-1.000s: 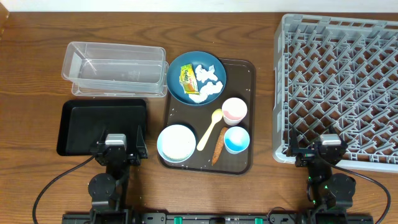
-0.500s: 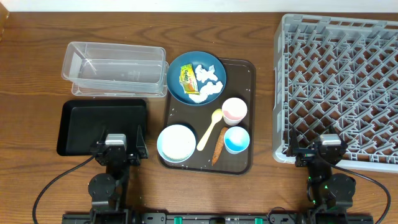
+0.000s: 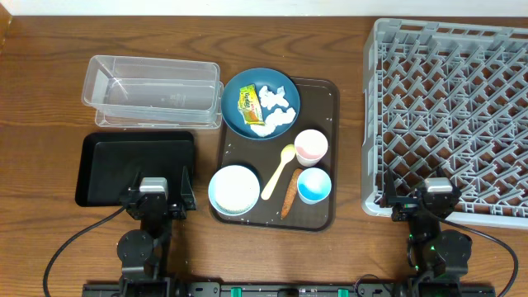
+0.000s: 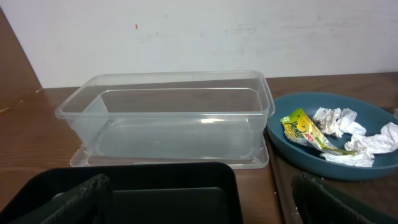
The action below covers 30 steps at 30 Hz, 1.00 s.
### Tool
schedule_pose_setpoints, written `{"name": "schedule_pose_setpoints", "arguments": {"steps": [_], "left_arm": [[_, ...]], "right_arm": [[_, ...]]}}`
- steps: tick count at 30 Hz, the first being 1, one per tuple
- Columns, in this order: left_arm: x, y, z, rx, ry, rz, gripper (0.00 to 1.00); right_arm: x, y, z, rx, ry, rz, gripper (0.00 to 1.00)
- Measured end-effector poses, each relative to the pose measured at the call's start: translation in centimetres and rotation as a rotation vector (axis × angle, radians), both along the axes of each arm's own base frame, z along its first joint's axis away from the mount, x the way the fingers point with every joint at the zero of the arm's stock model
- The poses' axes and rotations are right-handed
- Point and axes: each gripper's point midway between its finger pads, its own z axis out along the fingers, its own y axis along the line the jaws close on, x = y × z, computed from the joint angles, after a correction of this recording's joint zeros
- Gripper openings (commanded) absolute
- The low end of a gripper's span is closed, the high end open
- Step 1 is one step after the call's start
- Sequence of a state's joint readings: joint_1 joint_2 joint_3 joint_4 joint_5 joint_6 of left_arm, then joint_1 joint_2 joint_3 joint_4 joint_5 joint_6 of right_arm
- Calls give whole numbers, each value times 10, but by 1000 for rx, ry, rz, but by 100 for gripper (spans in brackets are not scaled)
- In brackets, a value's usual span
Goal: Sort waste into correct bins and load items into the dishwasher rack
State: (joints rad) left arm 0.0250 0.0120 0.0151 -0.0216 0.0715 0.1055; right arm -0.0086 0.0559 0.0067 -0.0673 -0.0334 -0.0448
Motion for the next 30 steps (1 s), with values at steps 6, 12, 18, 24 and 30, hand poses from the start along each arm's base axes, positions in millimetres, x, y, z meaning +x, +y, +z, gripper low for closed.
{"name": "schedule_pose_setpoints", "arguments": {"steps": [6,12,18,24,30], "left_arm": [[0,0,0,-90,-2,9,94],[-2,-1,-12,-194,103,26,94],[4,-1,7,-225,234,44,94],[32,-4,53,-243,355,39,94],[54,-15,68,-276,622,6,94]], "right_arm": [[0,0,0,28,0,-4,99],[0,-4,5,64,-5,-32,99],[0,-10,44,77,-44,-69,99],[17,-13,70,76,37,-86,99],[42,-13,72,69,298,-96,99]]}}
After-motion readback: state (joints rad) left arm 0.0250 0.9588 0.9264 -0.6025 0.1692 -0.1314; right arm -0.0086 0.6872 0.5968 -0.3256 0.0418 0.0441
